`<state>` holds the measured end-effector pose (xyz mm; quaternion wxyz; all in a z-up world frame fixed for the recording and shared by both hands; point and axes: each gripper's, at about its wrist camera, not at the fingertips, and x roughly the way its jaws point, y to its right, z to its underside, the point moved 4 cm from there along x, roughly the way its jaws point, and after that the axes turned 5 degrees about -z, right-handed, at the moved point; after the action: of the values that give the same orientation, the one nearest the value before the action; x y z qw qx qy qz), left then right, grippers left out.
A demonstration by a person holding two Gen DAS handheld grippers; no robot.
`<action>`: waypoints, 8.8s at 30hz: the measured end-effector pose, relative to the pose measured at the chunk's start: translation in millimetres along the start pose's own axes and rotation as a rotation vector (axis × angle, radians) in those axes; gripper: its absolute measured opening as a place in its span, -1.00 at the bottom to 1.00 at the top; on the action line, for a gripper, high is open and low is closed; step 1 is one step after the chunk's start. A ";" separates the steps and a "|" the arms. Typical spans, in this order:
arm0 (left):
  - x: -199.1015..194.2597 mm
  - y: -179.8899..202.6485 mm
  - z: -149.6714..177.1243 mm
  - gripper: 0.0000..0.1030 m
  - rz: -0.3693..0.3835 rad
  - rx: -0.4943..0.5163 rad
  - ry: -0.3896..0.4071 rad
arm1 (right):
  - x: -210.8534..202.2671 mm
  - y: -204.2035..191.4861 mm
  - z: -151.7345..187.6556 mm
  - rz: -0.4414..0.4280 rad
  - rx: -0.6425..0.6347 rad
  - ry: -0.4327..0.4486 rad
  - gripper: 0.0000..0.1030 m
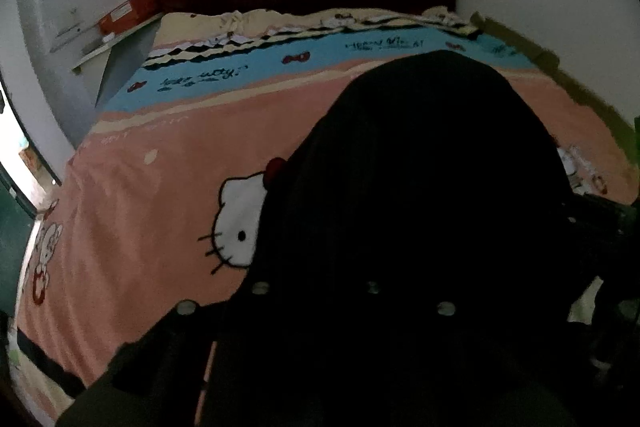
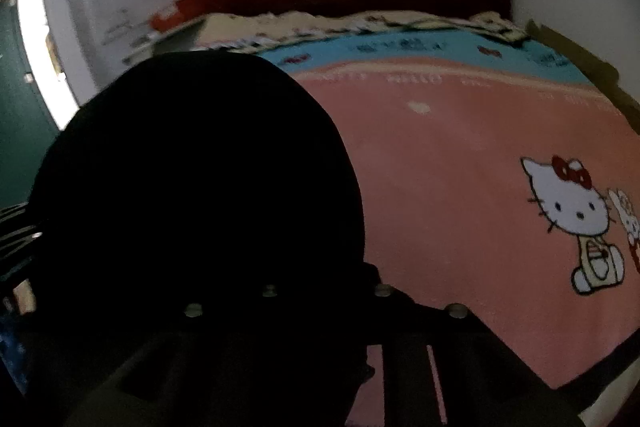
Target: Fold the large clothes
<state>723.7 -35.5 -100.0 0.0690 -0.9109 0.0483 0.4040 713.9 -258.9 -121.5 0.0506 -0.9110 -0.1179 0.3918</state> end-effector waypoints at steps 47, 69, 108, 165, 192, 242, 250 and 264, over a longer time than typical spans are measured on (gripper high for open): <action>-265.6 -22.4 309.2 -0.76 0.179 0.011 0.136 | -274.3 -114.8 286.5 -0.084 -0.272 -0.033 -0.82; -278.0 -22.6 308.5 -0.59 0.085 0.045 0.145 | -275.4 -125.7 289.1 -0.040 -0.320 -0.045 -0.73; -303.3 -32.9 164.7 0.21 0.168 -0.047 0.134 | -324.5 -159.8 144.7 -0.153 -0.287 0.052 0.00; -261.9 17.4 315.3 0.33 0.141 0.068 -0.014 | -266.1 -175.1 284.8 -0.075 -0.294 -0.193 0.12; -290.4 -7.0 230.9 0.35 0.134 0.020 0.135 | -294.5 -165.6 212.4 -0.109 -0.312 -0.035 0.23; -514.2 -7.6 412.0 0.41 -0.130 -0.022 0.265 | -483.0 -125.7 355.8 0.054 -0.053 0.061 0.62; -524.1 -3.6 425.1 0.42 -0.144 -0.014 0.262 | -500.6 -81.3 379.7 0.123 0.018 0.062 0.71; -511.9 -9.6 440.1 0.42 -0.155 -0.026 0.214 | -498.6 -29.1 415.2 0.169 0.141 0.016 0.80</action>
<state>61.8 62.9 -11.1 0.0826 -0.9506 -0.0205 0.2985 75.8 -357.7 -51.6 0.0823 -0.9149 -0.0123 0.3949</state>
